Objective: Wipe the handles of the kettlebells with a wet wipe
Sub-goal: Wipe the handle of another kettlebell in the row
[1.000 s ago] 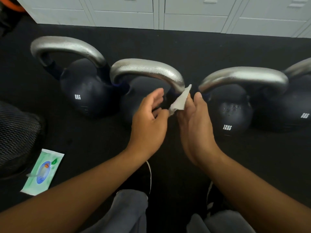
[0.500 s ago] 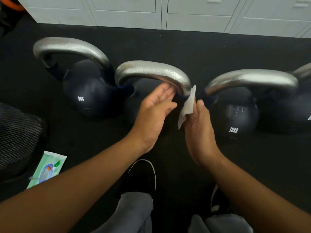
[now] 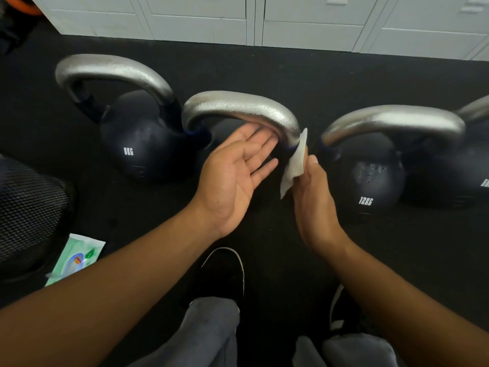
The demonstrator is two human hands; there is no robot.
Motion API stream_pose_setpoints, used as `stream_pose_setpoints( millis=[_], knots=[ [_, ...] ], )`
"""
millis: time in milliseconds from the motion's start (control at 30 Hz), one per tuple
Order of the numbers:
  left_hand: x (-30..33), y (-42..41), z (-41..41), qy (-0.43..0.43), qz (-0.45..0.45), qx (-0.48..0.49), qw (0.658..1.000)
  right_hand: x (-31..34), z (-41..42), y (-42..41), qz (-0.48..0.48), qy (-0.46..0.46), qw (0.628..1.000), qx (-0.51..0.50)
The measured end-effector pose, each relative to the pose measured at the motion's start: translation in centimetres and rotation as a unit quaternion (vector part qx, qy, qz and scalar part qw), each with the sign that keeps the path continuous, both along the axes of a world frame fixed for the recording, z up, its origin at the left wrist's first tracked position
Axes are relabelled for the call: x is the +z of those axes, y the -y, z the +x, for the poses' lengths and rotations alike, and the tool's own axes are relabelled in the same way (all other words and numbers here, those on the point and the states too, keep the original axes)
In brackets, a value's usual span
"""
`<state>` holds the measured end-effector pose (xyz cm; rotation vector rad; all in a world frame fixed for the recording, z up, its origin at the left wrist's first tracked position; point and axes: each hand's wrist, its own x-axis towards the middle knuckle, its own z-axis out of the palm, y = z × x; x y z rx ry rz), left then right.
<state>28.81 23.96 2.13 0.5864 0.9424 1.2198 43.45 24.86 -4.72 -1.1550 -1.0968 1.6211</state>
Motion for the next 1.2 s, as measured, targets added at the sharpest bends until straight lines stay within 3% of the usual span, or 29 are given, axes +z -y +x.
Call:
stream_pose_setpoints(
  millis=[167, 367, 467, 733, 900, 1200],
  knots=[
    [0.6, 0.2, -0.1, 0.052, -0.020, 0.020, 0.998, 0.2, 0.0, -1.4, -0.035, -0.011, 0.999, 0.023],
    [1.2, 0.4, -0.5, 0.121, -0.038, 0.050, 0.991, 0.8, -0.4, -1.1, 0.012, -0.016, 1.000, 0.020],
    [1.3, 0.5, -0.6, 0.132, -0.042, 0.058, 0.989, 0.2, -0.5, 0.4, 0.033, 0.029, 0.999, 0.019],
    [1.3, 0.4, -0.8, 0.123, -0.041, 0.060, 0.990, 1.4, -0.3, -1.5, 0.049, 0.002, 0.998, 0.047],
    [1.2, 0.4, -0.9, 0.123, -0.041, 0.065, 0.989, 1.2, 0.0, -0.4, 0.098, 0.044, 0.993, 0.049],
    [1.4, 0.4, -0.7, 0.118, -0.036, 0.077, 0.989, 2.0, 0.0, -1.8, 0.102, 0.065, 0.991, 0.055]
  ],
)
